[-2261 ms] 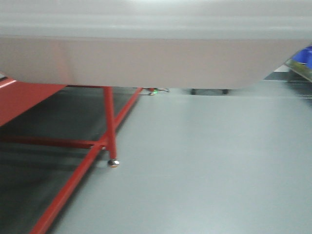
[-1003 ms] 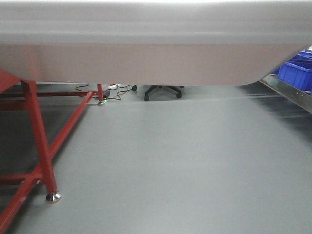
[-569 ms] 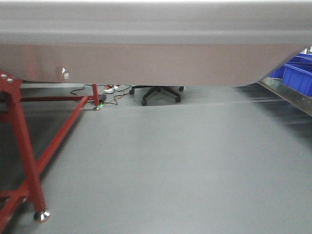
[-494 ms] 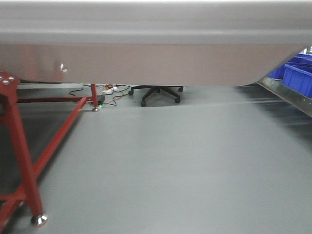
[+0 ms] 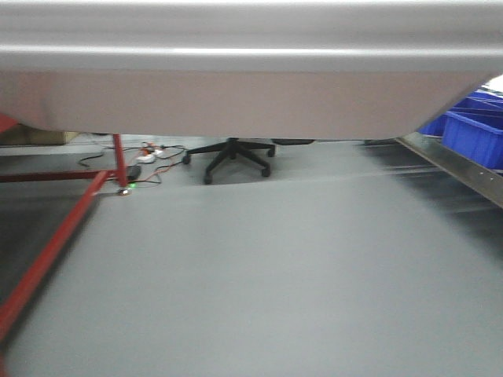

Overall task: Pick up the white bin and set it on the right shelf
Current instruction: 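Carry the bin with both grippers toward the blue-crate shelving rack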

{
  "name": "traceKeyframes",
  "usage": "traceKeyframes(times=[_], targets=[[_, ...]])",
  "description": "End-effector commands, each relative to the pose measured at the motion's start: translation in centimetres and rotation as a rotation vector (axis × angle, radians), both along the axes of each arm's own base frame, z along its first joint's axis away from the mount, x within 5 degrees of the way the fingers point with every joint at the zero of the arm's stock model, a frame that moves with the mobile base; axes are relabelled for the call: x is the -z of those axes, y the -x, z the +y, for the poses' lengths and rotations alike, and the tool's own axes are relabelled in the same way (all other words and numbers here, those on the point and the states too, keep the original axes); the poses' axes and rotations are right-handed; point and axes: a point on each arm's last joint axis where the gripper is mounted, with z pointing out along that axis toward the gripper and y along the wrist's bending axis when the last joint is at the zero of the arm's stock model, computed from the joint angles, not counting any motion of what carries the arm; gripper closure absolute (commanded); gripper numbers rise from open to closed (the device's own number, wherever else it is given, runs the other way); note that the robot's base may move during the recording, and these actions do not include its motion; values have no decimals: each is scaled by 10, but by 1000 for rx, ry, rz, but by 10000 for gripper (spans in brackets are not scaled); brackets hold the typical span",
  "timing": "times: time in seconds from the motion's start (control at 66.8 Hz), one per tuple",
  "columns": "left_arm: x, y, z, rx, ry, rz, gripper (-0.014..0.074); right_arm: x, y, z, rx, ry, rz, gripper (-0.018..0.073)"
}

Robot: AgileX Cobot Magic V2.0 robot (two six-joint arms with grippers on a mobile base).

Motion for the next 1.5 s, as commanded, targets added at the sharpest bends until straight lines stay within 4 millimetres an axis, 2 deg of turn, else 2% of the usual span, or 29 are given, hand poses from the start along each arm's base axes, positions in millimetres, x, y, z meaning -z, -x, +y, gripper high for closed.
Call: traceKeyframes(times=[0.0,1.482], targets=[[-19,23,-16,215,155,15,316,-22,16,13,-186,-172,-24,157],[-19,23,-16,214,155,14,316,-22,16,13,-186,-172,-24,157]])
